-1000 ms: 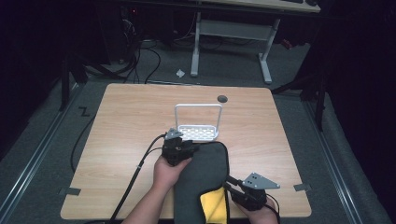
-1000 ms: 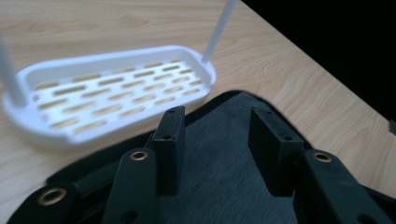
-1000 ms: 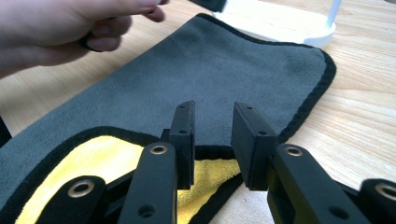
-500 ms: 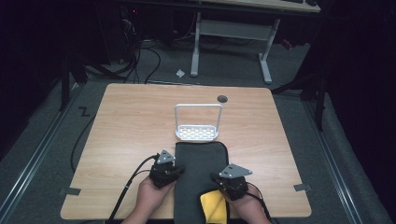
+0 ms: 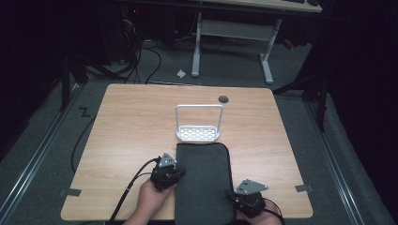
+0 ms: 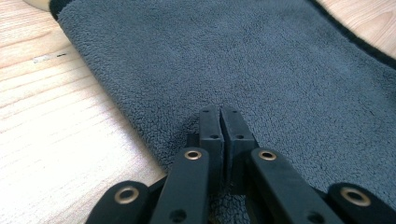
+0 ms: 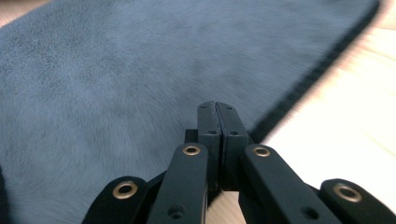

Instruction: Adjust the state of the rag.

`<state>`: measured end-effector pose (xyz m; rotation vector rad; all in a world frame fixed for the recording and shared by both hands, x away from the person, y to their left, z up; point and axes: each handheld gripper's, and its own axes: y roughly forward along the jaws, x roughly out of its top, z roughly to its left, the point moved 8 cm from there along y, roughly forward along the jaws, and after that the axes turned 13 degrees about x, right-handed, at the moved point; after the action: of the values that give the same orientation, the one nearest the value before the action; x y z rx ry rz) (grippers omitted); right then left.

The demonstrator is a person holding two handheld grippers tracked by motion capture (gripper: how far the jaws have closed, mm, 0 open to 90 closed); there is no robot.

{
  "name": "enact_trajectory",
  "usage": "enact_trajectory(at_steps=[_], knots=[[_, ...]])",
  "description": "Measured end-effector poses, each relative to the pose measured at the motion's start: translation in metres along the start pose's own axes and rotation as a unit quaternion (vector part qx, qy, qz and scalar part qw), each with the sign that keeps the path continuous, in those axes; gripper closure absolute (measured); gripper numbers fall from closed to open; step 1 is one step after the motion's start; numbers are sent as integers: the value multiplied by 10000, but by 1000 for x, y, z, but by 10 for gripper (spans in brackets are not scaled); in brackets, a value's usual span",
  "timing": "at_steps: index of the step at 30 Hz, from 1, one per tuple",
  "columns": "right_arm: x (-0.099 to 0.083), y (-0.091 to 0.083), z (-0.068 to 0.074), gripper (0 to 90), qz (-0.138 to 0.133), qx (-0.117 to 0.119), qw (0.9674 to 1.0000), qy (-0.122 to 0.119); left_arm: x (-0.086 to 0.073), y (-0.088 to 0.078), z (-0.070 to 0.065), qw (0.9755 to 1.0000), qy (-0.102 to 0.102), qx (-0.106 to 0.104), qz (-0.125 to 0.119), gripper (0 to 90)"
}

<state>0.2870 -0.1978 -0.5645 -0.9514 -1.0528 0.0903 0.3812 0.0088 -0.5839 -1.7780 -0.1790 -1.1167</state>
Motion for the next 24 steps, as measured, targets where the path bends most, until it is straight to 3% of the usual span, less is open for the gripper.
enact_trajectory(at_steps=[3, 6, 12, 14, 17, 24], knots=[[2, -10, -8, 899, -237, -146, 9996, 87, 0, 0, 0, 10000, -17, -21, 23, 882], [11, -6, -20, 893, -353, -256, 9989, 143, 1, 1, 0, 10000, 8, -1, 57, 882], [37, 28, -52, 881, -292, -394, 9986, 216, 1, 1, 0, 10000, 43, -35, 44, 874], [40, 36, -56, 881, -205, -380, 9988, 249, 1, 1, 0, 10000, 47, -60, 27, 870], [35, 43, -53, 871, -40, -353, 9992, 180, -1, -1, 1, 9999, 82, -75, 16, 862], [25, 39, -34, 841, -116, -118, 9998, 134, -10, -12, -2, 9998, 125, -155, 63, 846]])
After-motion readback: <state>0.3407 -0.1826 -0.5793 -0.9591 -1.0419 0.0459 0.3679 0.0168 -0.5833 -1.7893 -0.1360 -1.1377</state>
